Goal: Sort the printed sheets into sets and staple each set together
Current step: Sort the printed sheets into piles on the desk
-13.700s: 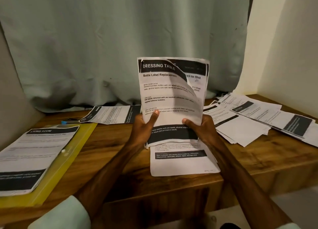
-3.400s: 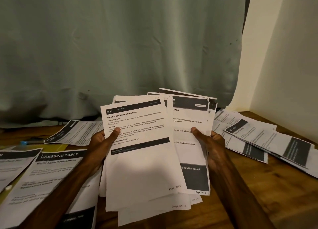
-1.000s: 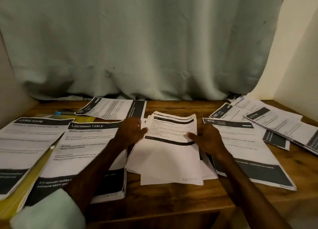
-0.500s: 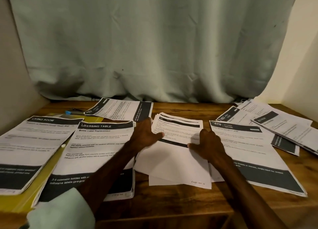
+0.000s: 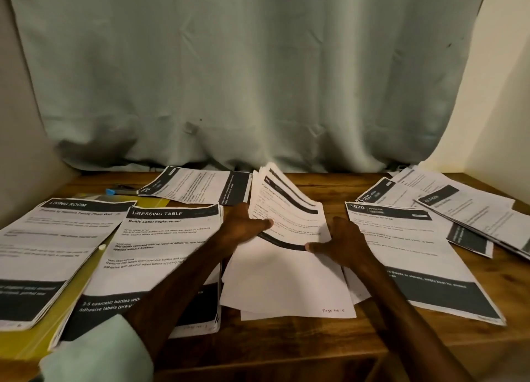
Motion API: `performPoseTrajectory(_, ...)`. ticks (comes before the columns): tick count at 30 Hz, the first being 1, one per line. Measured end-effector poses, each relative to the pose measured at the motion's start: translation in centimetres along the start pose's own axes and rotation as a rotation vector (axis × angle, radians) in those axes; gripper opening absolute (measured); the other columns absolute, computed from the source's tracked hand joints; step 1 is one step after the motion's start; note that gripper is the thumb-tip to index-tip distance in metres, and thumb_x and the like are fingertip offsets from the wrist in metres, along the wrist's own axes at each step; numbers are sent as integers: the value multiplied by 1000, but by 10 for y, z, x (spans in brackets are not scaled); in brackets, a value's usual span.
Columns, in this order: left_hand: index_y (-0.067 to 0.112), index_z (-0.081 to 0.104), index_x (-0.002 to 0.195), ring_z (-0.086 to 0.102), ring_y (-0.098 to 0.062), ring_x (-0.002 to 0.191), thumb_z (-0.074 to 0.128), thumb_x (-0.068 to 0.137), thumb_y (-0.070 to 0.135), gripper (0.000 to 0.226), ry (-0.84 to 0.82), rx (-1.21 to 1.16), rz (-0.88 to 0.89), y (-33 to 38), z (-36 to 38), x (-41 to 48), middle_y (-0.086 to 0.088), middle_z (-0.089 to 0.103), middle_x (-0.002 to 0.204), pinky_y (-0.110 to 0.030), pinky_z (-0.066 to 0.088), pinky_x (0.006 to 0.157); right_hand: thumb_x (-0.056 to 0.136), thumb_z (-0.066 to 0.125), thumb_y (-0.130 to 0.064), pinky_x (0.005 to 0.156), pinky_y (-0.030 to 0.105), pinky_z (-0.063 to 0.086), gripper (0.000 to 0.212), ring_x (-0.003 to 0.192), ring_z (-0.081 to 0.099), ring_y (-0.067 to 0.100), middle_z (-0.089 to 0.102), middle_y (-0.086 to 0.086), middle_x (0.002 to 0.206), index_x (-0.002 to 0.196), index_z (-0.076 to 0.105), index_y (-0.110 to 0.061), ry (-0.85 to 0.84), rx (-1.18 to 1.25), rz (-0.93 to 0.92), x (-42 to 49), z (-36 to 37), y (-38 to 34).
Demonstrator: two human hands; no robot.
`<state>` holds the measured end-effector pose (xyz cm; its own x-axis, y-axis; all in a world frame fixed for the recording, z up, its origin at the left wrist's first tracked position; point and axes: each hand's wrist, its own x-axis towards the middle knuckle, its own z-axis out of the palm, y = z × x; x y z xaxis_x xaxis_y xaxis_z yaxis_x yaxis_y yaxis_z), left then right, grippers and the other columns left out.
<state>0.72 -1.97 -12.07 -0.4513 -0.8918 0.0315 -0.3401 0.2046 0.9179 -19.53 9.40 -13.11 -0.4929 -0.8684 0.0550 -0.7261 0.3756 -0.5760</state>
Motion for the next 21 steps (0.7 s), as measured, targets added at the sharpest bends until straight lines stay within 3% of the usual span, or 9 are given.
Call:
performPoseTrajectory(3,16,66,128,71,-14,106,74,94,17,35,-30,-86,88,15,-12,-3,1,70,127,-22,55,86,64,87,-60,89,36,57,76,108,68,17,71,-1,123,124,62,-20,26,204,-37,5,0,11)
performPoseTrajectory(4,19,68,124,71,-14,107,76,92,20,33,-24,-128,140,21,-19,-5,4,71,124,-26,57,88,63,88,-60,86,36,60,71,103,70,12,73,-5,116,118,63,-24,58,309,-53,5,-3,12)
performPoseTrajectory(7,24,72,113,73,-21,109,87,78,31,38,66,-328,216,35,-34,-7,2,75,119,-46,57,98,83,83,-35,69,14,51,36,92,68,-2,69,-20,102,112,63,-32,86,595,-118,-3,-19,0)
performPoseTrajectory(9,25,70,112,75,-20,104,89,77,29,39,146,-424,248,43,-37,-11,3,77,113,-42,60,94,92,74,-25,62,9,51,28,90,68,-7,66,-27,101,116,61,-32,105,686,-198,-5,-31,-13)
performPoseTrajectory(12,19,66,124,74,-12,102,83,82,27,46,246,-525,288,56,-36,-18,6,76,113,-27,61,83,98,67,-20,64,3,49,26,85,64,-20,62,-29,105,121,59,-28,187,785,-312,-10,-42,-37)
performPoseTrajectory(14,17,63,128,75,-9,97,82,84,26,48,302,-620,320,70,-34,-27,6,75,114,-23,60,78,99,65,-21,67,4,51,27,89,63,-20,62,-28,109,124,59,-27,236,819,-347,-14,-51,-48)
performPoseTrajectory(17,21,61,119,75,-2,86,77,89,23,34,313,-689,356,88,-31,-39,13,76,100,-18,58,67,99,64,-20,78,10,55,26,99,66,-12,66,-23,115,125,61,-24,285,896,-380,-18,-58,-53)
performPoseTrajectory(21,29,64,112,75,-1,89,67,97,25,16,244,-594,379,74,-20,-56,20,77,91,-15,56,66,96,67,-28,79,19,54,33,105,67,4,69,-18,116,129,61,-24,243,914,-323,-29,-44,-43)
